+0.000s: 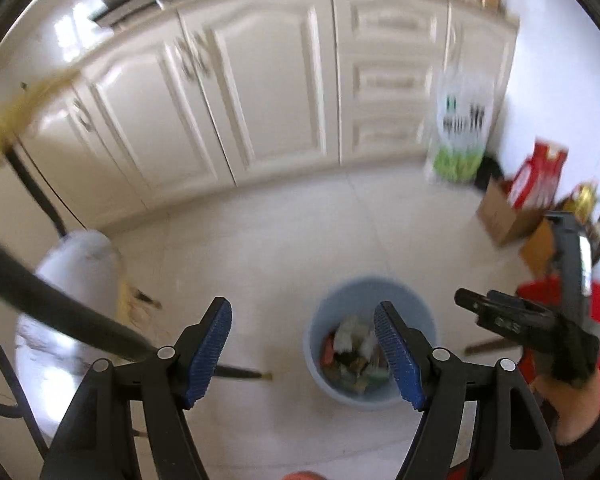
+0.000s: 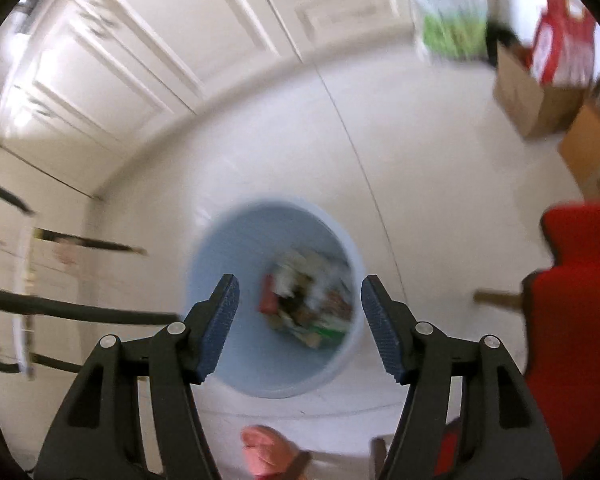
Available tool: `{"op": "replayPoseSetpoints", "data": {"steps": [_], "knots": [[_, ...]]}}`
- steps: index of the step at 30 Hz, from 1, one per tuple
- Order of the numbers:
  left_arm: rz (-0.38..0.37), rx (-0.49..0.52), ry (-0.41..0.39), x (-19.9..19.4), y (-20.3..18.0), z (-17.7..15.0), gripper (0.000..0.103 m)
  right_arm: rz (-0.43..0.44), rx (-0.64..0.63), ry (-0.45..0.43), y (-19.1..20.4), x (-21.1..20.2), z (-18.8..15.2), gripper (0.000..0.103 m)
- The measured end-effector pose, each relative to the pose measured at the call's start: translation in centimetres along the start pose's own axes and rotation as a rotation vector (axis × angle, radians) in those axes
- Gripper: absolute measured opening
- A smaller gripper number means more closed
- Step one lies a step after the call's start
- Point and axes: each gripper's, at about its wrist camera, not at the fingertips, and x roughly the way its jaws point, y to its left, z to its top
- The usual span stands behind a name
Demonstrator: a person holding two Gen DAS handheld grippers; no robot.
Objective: Collect trash
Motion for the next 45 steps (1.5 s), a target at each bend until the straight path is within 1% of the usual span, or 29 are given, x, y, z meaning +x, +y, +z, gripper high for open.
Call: {"op": "replayPoseSetpoints", "data": {"steps": [1, 3, 4, 5, 6, 7, 8, 10, 13, 14, 16, 20, 21, 24, 27, 28, 30, 31, 32, 35, 38, 39, 40, 41, 45], "knots": [[-0.002, -0.009, -0.030, -1.6, 0.5, 0.2, 0.070, 0.016, -0.019, -0.037, 1.5, -2.4, 0.4, 0.067], [0.011, -0.025, -0.107, -5.5, 1.5, 0.7, 0.073, 0.061, -0.057, -0.129, 4.3, -7.0, 1.2, 0.070], [0.020, -0.032, -0.139, -7.4, 1.5, 0.4, 0.076, 0.091, -0.093, -0.178, 6.4, -10.2, 1.9, 0.076], [0.023, -0.039, -0.176, -9.9, 2.8, -0.2, 0.077, 0.108, -0.120, -0.221, 8.3, -12.5, 2.3, 0.079], [0.030, -0.051, -0.211, -12.0, 3.3, -0.4, 0.079, 0.129, -0.144, -0.269, 9.9, -14.9, 2.5, 0.081], [0.040, -0.063, -0.234, -13.6, 3.8, -0.6, 0.079, 0.146, -0.164, -0.302, 11.5, -16.4, 2.5, 0.085], [0.052, -0.076, -0.260, -15.1, 4.2, -1.2, 0.079, 0.177, -0.192, -0.347, 13.5, -19.3, 2.8, 0.088], [0.074, -0.103, -0.302, -18.7, 5.7, -1.8, 0.081, 0.210, -0.219, -0.416, 16.5, -22.5, 2.6, 0.090], [0.096, -0.139, -0.370, -24.5, 7.5, -3.9, 0.082, 0.270, -0.274, -0.510, 22.0, -28.0, 2.1, 0.093], [0.105, -0.146, -0.393, -26.7, 7.4, -4.9, 0.084, 0.282, -0.292, -0.530, 23.2, -29.3, 1.8, 0.093], [0.140, -0.172, -0.442, -30.4, 8.5, -6.7, 0.089, 0.311, -0.329, -0.575, 25.8, -32.0, 1.0, 0.094], [0.194, -0.218, -0.540, -38.0, 10.9, -11.4, 0.092, 0.383, -0.413, -0.645, 31.8, -36.9, -1.2, 0.098], [0.204, -0.229, -0.554, -39.3, 11.2, -12.3, 0.093, 0.390, -0.430, -0.655, 33.0, -37.8, -1.6, 0.101], [0.271, -0.268, -0.597, -43.3, 13.4, -16.0, 0.094, 0.441, -0.482, -0.688, 37.0, -40.4, -3.7, 0.102], [0.349, -0.297, -0.632, -46.2, 13.6, -19.3, 0.095, 0.495, -0.552, -0.701, 41.5, -42.5, -5.8, 0.102], [0.377, -0.311, -0.647, -47.5, 14.3, -20.7, 0.096, 0.509, -0.579, -0.704, 42.8, -43.2, -6.5, 0.102], [0.413, -0.330, -0.665, -49.7, 13.9, -23.0, 0.098, 0.529, -0.624, -0.729, 45.4, -44.5, -7.9, 0.102], [0.439, -0.350, -0.678, -51.0, 14.4, -24.3, 0.098, 0.530, -0.638, -0.734, 46.1, -45.0, -8.5, 0.102], [0.450, -0.363, -0.688, -50.9, 13.8, -24.6, 0.098, 0.534, -0.659, -0.743, 47.4, -45.4, -9.2, 0.103], [0.483, -0.418, -0.718, -52.7, 13.8, -27.1, 0.101, 0.532, -0.715, -0.756, 50.4, -45.7, -11.1, 0.103], [0.512, -0.443, -0.738, -53.3, 13.2, -28.8, 0.101, 0.535, -0.748, -0.755, 52.3, -45.7, -12.9, 0.103], [0.520, -0.446, -0.745, -53.3, 12.9, -28.9, 0.102, 0.537, -0.755, -0.755, 52.4, -45.9, -13.6, 0.103], [0.531, -0.444, -0.751, -53.8, 12.4, -29.8, 0.101, 0.536, -0.763, -0.758, 52.8, -45.9, -14.2, 0.103], [0.535, -0.443, -0.758, -53.3, 12.5, -29.5, 0.102, 0.533, -0.772, -0.765, 53.1, -46.0, -14.9, 0.103], [0.548, -0.445, -0.771, -52.7, 12.1, -30.4, 0.102, 0.545, -0.800, -0.797, 53.5, -46.3, -16.8, 0.103]]}}
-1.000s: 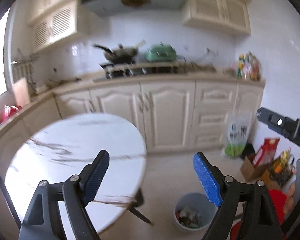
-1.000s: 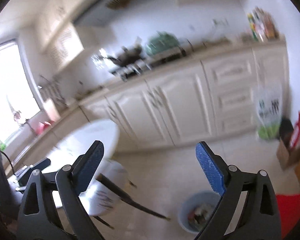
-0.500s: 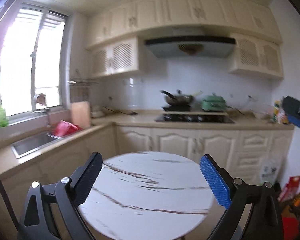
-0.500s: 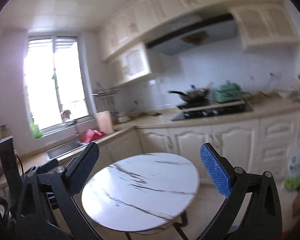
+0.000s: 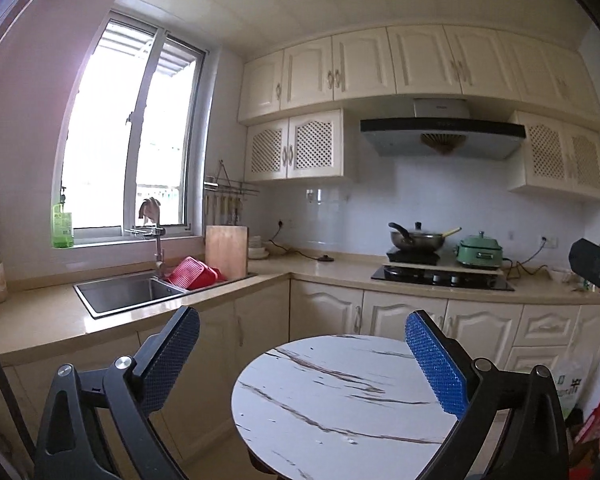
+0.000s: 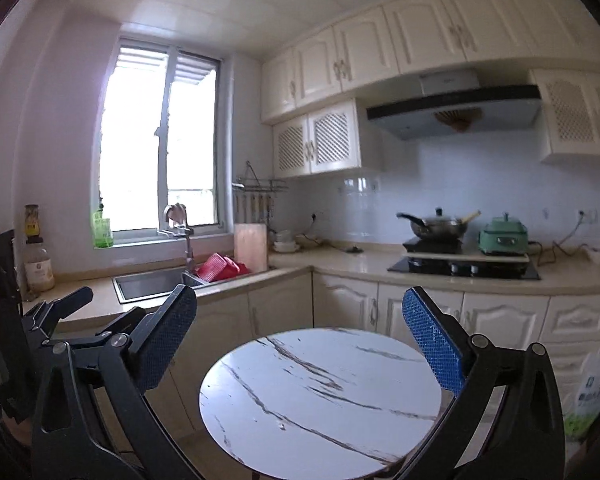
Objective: Collect trash
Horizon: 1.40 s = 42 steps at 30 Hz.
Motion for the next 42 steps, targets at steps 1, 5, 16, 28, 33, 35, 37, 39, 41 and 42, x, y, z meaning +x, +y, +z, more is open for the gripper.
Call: {"op": "replayPoseSetpoints", "data": {"steps": [1, 5, 16, 28, 33, 35, 37, 39, 41, 42], "knots": [[0.003, -0.001, -0.004, 0.3, -0.1, -0.1, 0.102, 0.000, -0.002, -0.002, 0.3, -0.2, -0.1, 0.103], [0.013, 0.007, -0.017, 0.2, -0.5, -0.8, 0.102, -0.007, -0.015, -0.016, 1.2, -0.9, -0.7, 0.103], [-0.001, 0.024, -0.005, 0.7, -2.3, -1.0, 0.102, -0.056, -0.031, -0.015, 1.5, -1.8, -1.6, 0.103], [-0.025, 0.046, -0.001, 2.5, -0.4, 0.4, 0.102, -0.055, -0.024, -0.001, 1.3, -1.8, -1.7, 0.103], [-0.029, 0.046, 0.000, 3.2, 0.4, 0.7, 0.102, -0.051, -0.023, 0.001, 1.5, -1.8, -1.8, 0.103], [-0.028, 0.044, -0.001, 3.6, 0.6, 1.0, 0.102, -0.050, -0.024, 0.008, 1.5, -1.8, -1.8, 0.103], [-0.030, 0.044, 0.000, 3.9, 0.9, 0.9, 0.102, -0.048, -0.025, 0.011, 1.6, -1.7, -1.9, 0.103], [-0.031, 0.046, -0.001, 3.9, 0.9, 0.6, 0.102, -0.046, -0.025, 0.017, 1.6, -1.6, -1.9, 0.103], [-0.032, 0.047, 0.001, 4.0, 1.1, 0.6, 0.102, -0.046, -0.023, 0.019, 1.7, -1.6, -2.1, 0.103], [-0.033, 0.049, 0.000, 4.2, 1.1, 0.8, 0.102, -0.046, -0.023, 0.021, 1.7, -1.5, -2.1, 0.103]]}}
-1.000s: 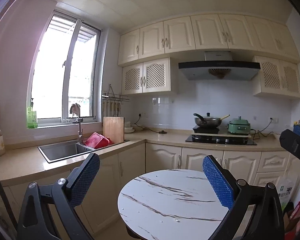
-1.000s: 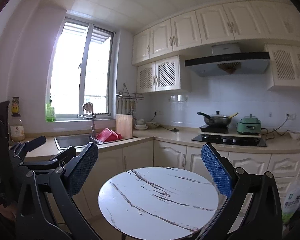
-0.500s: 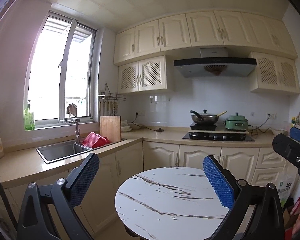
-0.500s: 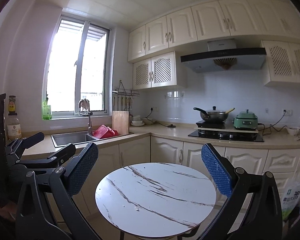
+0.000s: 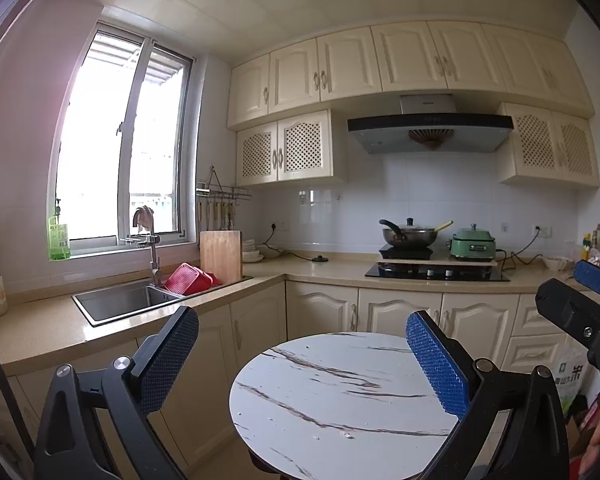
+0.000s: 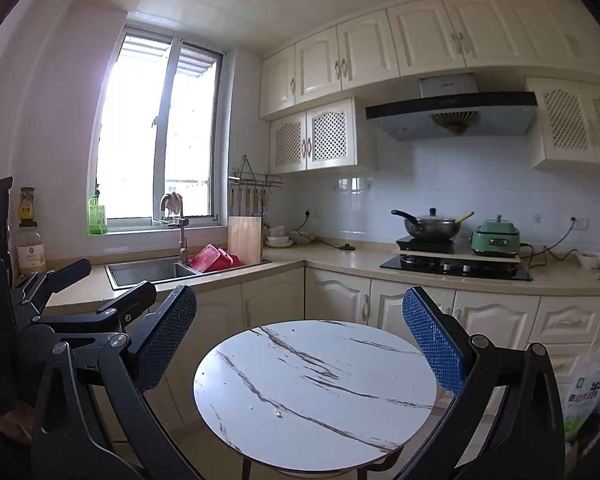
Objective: Collect trash
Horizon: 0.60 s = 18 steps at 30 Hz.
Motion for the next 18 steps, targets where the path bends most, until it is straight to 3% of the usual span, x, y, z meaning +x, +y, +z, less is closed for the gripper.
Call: {"op": "replayPoseSetpoints", "data": {"steps": [18], "knots": [[-0.017, 0.003, 0.011, 1.0, 2.0, -0.7, 0.102, 0.001, 0.010, 0.017, -0.2, 0.3, -0.5, 0.103]]}}
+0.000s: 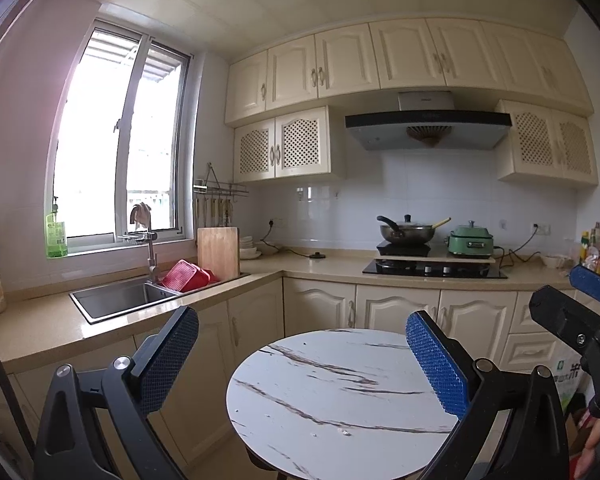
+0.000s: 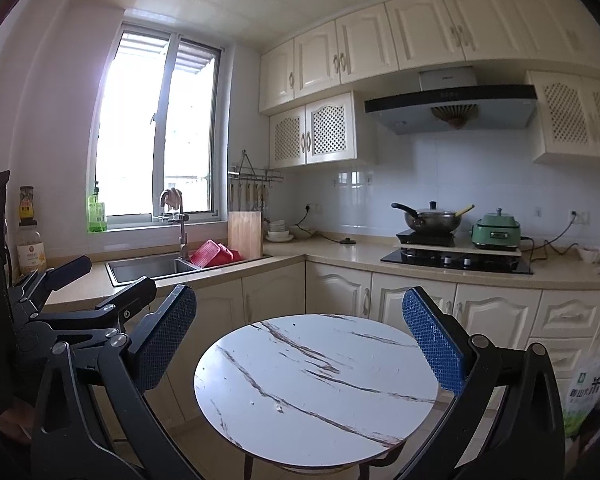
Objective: Collect trash
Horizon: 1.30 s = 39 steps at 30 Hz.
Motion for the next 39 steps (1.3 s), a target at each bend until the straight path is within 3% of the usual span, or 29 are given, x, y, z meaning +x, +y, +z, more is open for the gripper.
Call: {"op": "replayPoseSetpoints", "data": {"steps": [39], "knots": [[-0.007, 0.008, -0.001, 1.6, 1.9, 0.3, 0.102, 0.000, 0.007, 0.018, -0.1, 0.3, -0.6, 0.103]]}}
